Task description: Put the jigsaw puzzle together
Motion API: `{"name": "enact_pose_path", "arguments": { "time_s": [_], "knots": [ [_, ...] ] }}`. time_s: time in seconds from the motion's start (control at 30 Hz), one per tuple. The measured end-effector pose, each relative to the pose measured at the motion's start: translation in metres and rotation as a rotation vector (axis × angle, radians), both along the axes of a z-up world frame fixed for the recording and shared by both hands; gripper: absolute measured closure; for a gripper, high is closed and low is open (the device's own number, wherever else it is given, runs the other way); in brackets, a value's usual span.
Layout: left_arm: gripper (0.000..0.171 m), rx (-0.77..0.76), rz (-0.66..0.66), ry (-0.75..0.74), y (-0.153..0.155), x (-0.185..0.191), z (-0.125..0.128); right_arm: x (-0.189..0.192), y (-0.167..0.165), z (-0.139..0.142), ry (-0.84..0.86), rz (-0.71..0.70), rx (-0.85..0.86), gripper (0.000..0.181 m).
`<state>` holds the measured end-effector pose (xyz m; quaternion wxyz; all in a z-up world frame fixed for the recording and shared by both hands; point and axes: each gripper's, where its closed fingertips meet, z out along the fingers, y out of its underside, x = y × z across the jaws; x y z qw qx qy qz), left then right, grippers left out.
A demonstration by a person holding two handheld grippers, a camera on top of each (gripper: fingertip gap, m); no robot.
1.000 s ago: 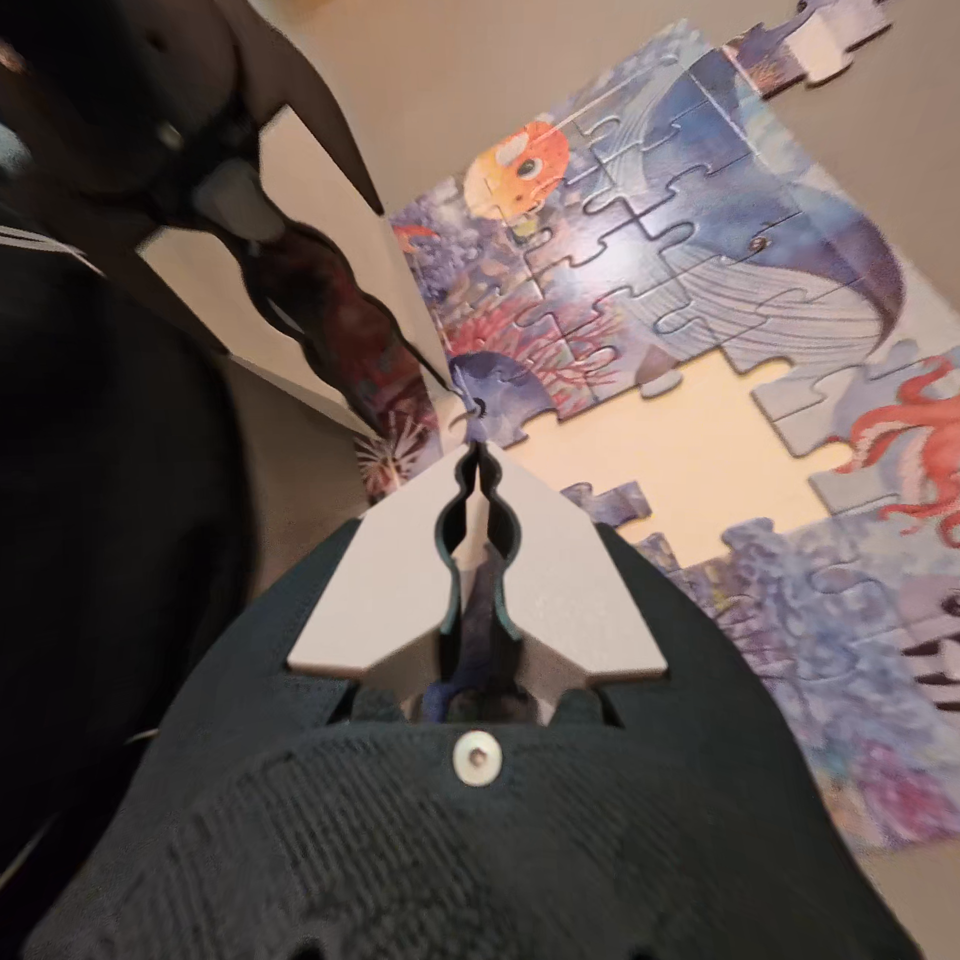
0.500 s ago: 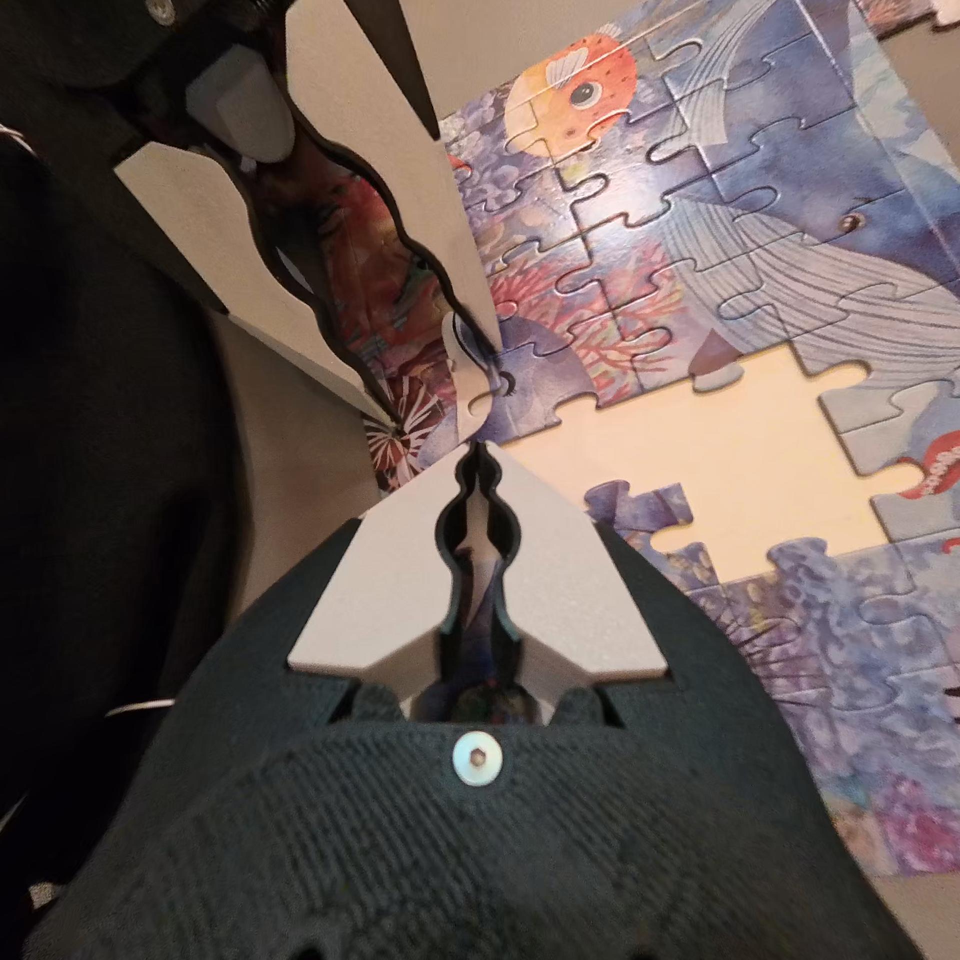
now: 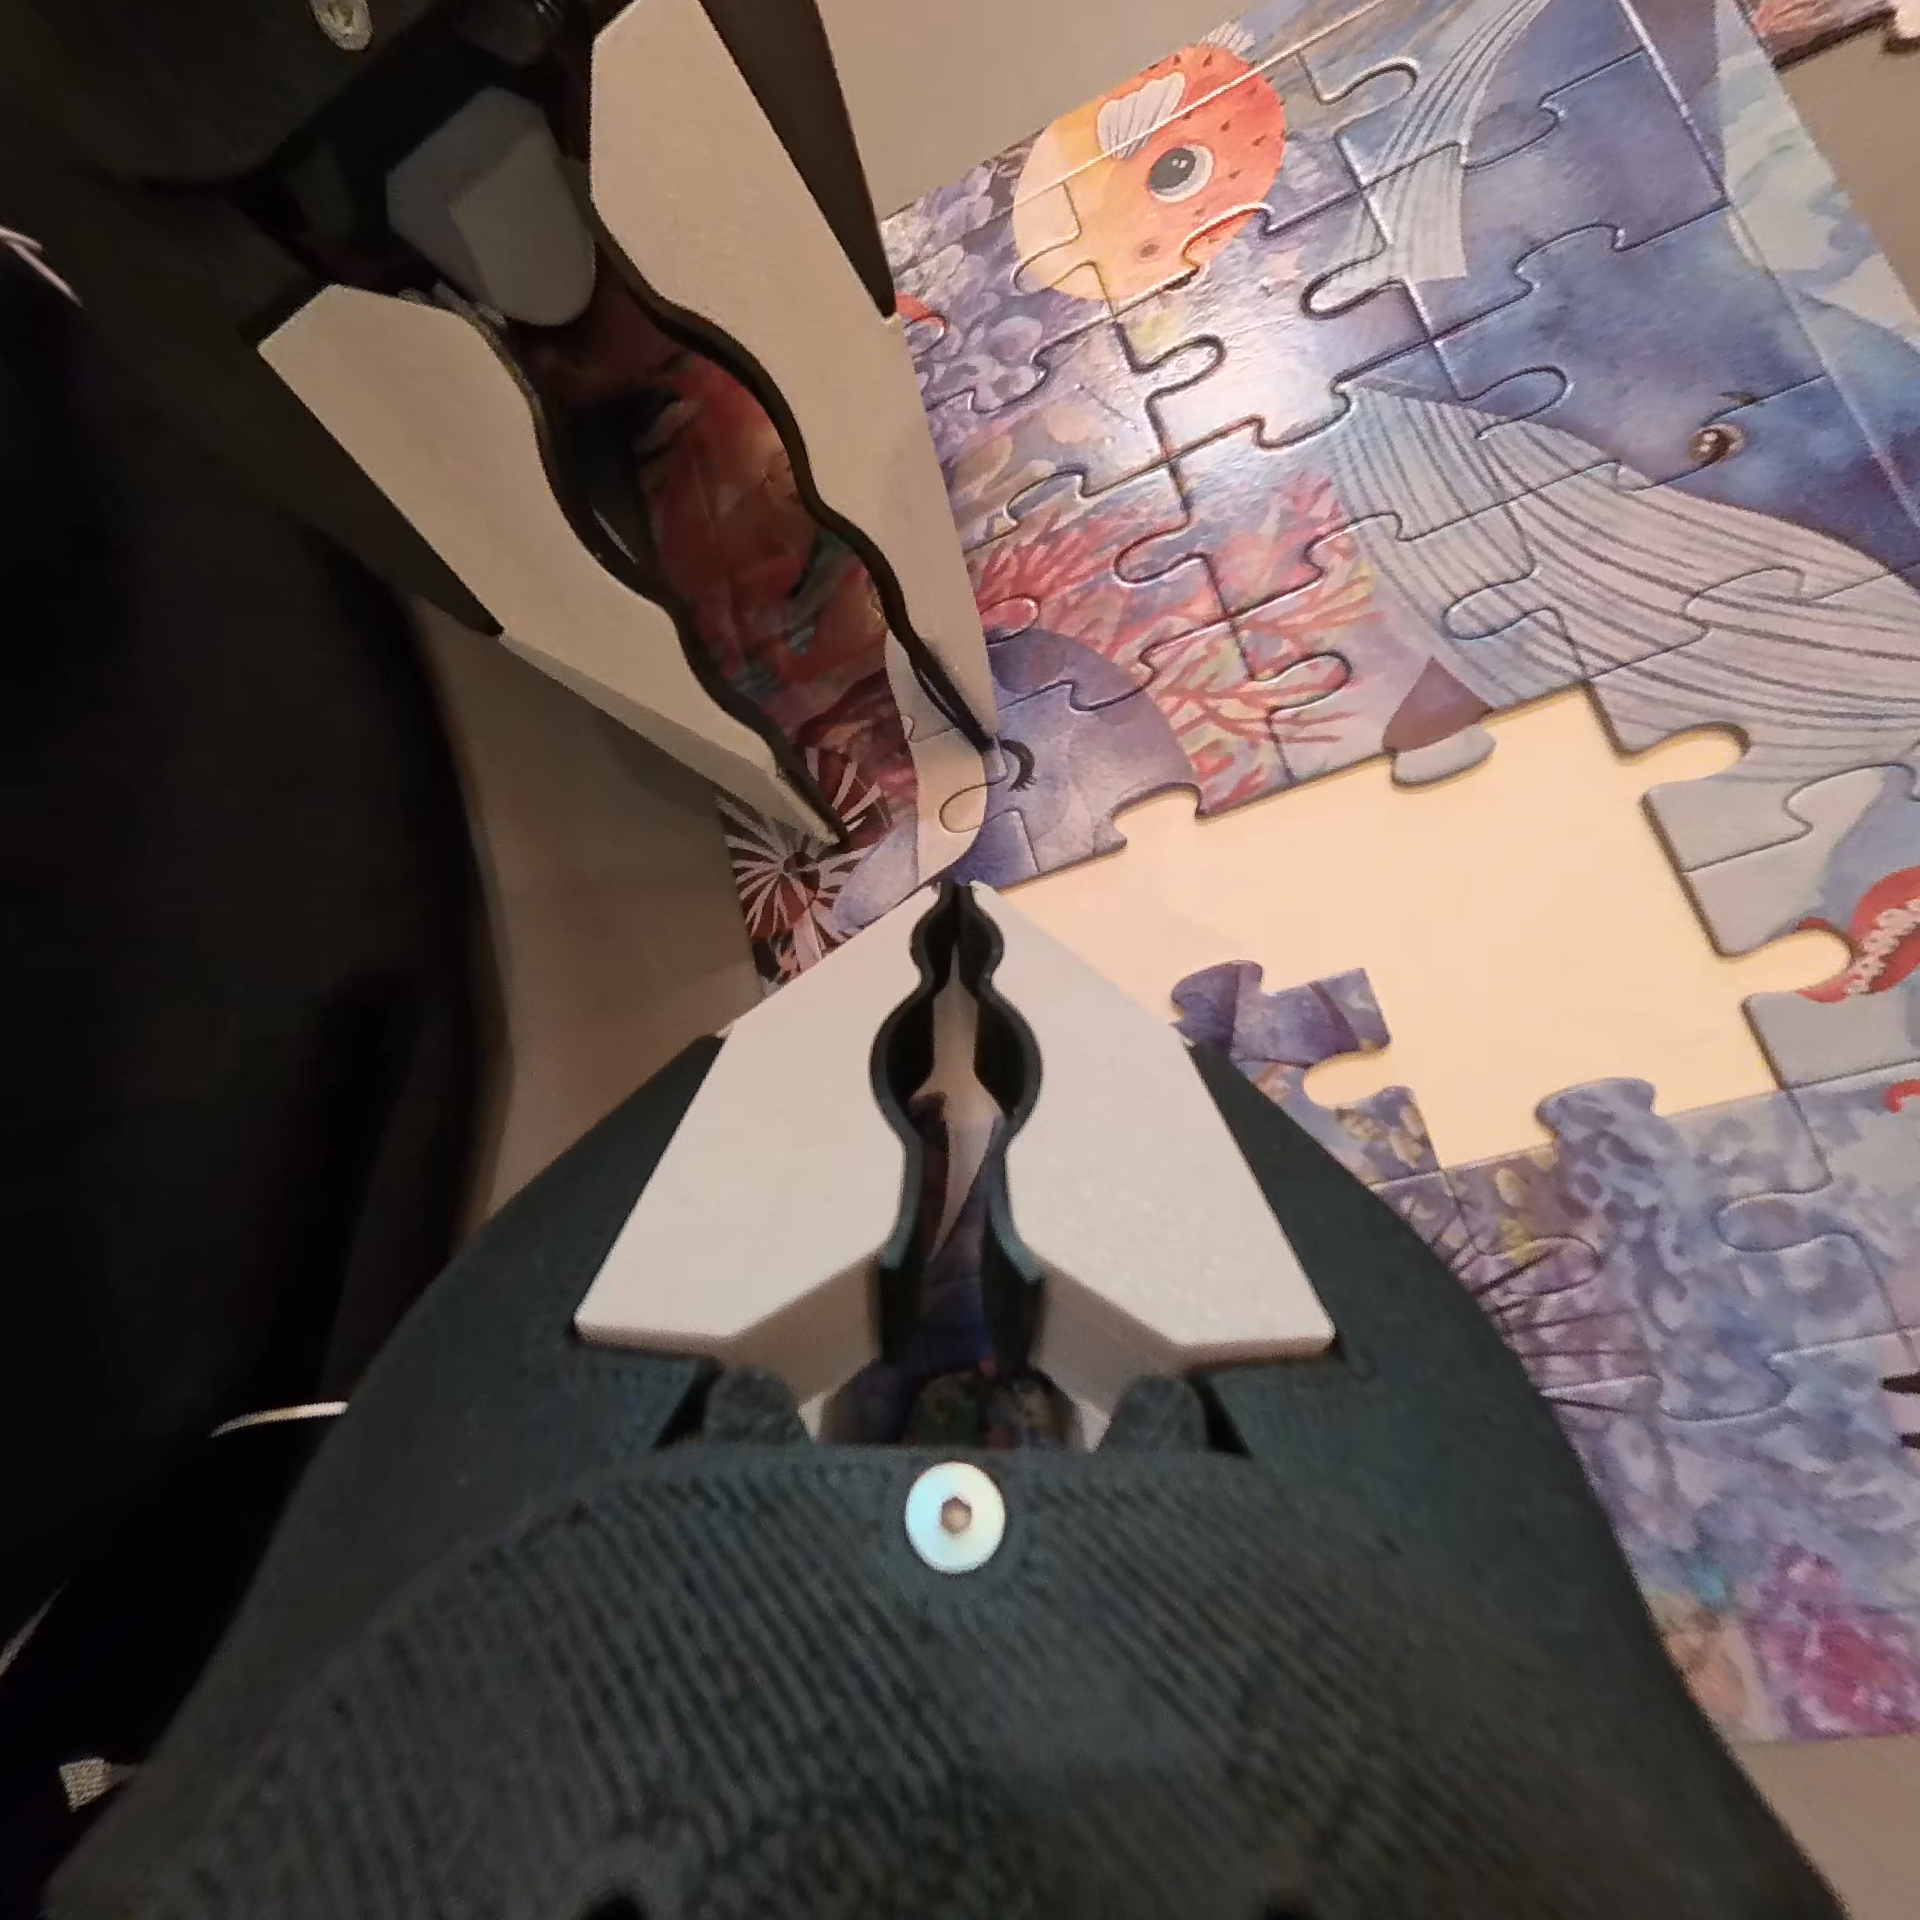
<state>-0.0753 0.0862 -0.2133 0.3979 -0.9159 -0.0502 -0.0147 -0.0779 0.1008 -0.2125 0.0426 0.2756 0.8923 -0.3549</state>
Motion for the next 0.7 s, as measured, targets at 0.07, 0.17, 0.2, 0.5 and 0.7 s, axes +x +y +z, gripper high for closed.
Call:
{"name": "enact_pose_path", "arguments": {
  "time_s": [0.07,0.17,0.2,0.5,0.7],
  "knots": [
    [0.144,0.001,-0.002,-0.013,0.0,0.0,0.0,0.0,0.0,0.0,0.002,-0.001,-0.002,0.181],
    [0.148,0.0,-0.002,-0.011,0.0,0.0,0.0,-0.001,0.0,0.001,0.014,0.001,0.004,0.181],
    [0.149,-0.001,-0.001,-0.008,0.0,0.0,0.0,-0.001,-0.001,0.002,0.023,0.005,0.0,0.181],
    [0.153,-0.005,-0.006,0.0,-0.001,0.001,-0.001,0.013,-0.01,0.0,0.033,0.107,-0.009,0.181],
    [0.158,0.028,-0.015,0.014,-0.007,0.0,0.005,0.015,-0.016,0.002,0.112,0.155,0.018,0.181]
  ]
}}
